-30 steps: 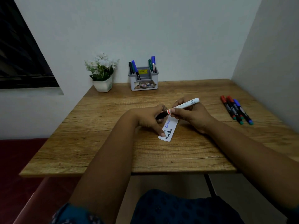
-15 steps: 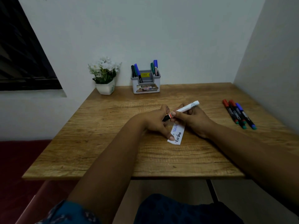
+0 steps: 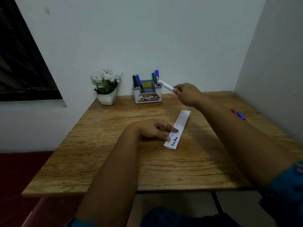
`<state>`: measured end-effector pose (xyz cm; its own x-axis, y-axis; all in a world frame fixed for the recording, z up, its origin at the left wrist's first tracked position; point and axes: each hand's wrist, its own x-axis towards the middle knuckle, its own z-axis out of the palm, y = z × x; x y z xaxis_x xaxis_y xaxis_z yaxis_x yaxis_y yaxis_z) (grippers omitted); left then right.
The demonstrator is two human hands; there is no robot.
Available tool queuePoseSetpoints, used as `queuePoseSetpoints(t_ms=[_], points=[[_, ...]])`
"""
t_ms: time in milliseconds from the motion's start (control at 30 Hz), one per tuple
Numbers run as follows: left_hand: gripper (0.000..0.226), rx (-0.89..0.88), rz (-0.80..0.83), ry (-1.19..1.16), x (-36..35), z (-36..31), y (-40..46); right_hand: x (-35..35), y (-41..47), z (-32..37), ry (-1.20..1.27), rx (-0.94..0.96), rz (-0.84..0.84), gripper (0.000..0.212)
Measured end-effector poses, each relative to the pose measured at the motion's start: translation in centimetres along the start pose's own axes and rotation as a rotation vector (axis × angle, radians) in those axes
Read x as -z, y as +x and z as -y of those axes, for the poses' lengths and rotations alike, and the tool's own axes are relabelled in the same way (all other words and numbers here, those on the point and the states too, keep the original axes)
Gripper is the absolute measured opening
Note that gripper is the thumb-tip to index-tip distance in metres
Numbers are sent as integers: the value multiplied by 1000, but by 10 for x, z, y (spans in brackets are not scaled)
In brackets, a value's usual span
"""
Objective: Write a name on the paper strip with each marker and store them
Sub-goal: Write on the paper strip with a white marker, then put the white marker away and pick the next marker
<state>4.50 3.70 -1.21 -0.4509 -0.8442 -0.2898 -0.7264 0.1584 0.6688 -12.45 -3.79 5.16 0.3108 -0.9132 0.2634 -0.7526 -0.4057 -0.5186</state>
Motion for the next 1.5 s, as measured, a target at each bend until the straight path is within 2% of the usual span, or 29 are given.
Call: queuePoseSetpoints(t_ms=[67, 167, 233, 300, 367, 467, 533, 633, 800, 1033, 1133, 1200, 1333, 1500], points=[[33, -13, -92, -48, -3, 0, 5, 2, 19, 2, 136, -30, -58, 28], [32, -67, -234, -75, -7, 2, 16, 3, 47, 4, 443, -68, -350, 21], [34, -62, -240, -104, -5, 6, 21, -2, 68, 8, 536, -70, -477, 21], [36, -53, -210, -138, -1, 9, 24, -11, 87, 12, 576, -35, -513, 16], [38, -63, -188, -138, 2, 11, 27, -22, 102, 19, 564, 67, -497, 15], [40, -72, -147, -116, 4, 12, 30, -37, 121, 27, 429, 232, -461, 23], [40, -82, -137, -123, 5, 13, 30, -44, 135, 34, 351, 279, -434, 28], [40, -111, -119, -124, 4, 15, 30, -54, 153, 42, 267, 254, -378, 28], [39, -126, -123, -79, 6, 18, 33, -72, 177, 43, 100, 217, -271, 7], [41, -118, -105, -99, 5, 19, 33, -69, 178, 39, -49, 221, -171, 51], [42, -102, -101, -104, 7, 15, 30, -44, 150, 26, 14, 228, -240, 48], [42, -78, -105, -100, 9, 11, 27, -20, 121, 12, -9, 191, -214, 41], [39, -50, -121, -90, 6, 5, 22, 35, 44, -33, -134, 32, -25, 21], [38, -50, -167, -30, -2, -1, 17, 82, -38, -92, -304, -300, -5, 16]])
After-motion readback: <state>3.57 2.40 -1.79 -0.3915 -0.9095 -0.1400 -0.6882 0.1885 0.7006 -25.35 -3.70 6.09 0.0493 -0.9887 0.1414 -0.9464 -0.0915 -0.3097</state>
